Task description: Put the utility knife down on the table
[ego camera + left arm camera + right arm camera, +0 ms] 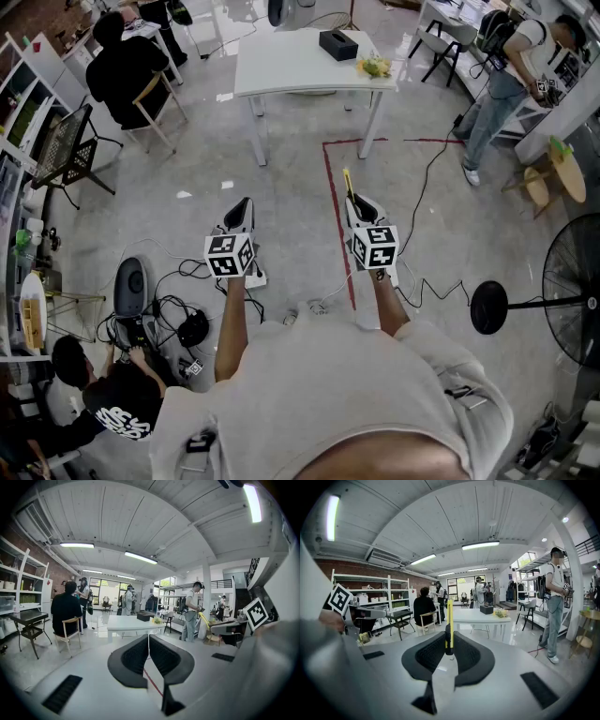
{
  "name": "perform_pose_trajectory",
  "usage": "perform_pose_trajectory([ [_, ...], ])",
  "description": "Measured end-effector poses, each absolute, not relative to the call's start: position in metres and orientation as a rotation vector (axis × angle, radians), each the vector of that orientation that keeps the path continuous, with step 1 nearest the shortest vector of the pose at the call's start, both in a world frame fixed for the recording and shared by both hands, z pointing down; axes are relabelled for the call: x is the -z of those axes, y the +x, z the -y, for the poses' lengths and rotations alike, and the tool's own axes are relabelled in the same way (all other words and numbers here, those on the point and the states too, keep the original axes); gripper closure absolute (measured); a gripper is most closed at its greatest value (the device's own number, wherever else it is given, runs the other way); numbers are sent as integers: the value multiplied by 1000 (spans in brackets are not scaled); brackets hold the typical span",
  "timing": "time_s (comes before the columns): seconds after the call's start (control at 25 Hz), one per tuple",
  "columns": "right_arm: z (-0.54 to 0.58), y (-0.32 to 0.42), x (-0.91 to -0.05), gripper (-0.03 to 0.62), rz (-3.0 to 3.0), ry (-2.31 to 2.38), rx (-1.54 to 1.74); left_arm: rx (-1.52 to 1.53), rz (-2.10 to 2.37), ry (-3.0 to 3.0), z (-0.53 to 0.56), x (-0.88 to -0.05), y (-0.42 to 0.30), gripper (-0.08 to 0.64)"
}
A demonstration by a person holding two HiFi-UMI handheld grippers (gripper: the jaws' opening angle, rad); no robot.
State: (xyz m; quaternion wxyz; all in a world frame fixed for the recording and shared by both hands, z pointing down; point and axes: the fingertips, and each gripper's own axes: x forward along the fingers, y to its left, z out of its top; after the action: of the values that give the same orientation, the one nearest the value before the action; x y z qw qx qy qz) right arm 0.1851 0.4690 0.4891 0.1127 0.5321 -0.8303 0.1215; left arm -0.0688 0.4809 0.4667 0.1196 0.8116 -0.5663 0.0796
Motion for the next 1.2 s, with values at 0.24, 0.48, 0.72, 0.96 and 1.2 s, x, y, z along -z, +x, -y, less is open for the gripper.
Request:
perform_pose_trajectory([
  [0.24,-464,183,-493,520,2436,1543,-346,-221,1666,2369,-475,-467,-67,537],
  [0.48,-460,186,-491,520,2441,1534,-333,-223,1655,2374,-471,-470,-60,537],
  [0.72,-449,199,-494,520,2452,1539,-357,-228,1657,2382,-458,-468,-47,537],
  [0.96,-435,205,-501,520,2469,1510,-366,-243,1668,2380,-444,-471,-35,537],
  [1.2,-413,209,-513,520,2472,1487,-382,-266,1662,2367,-427,-484,-26,537],
])
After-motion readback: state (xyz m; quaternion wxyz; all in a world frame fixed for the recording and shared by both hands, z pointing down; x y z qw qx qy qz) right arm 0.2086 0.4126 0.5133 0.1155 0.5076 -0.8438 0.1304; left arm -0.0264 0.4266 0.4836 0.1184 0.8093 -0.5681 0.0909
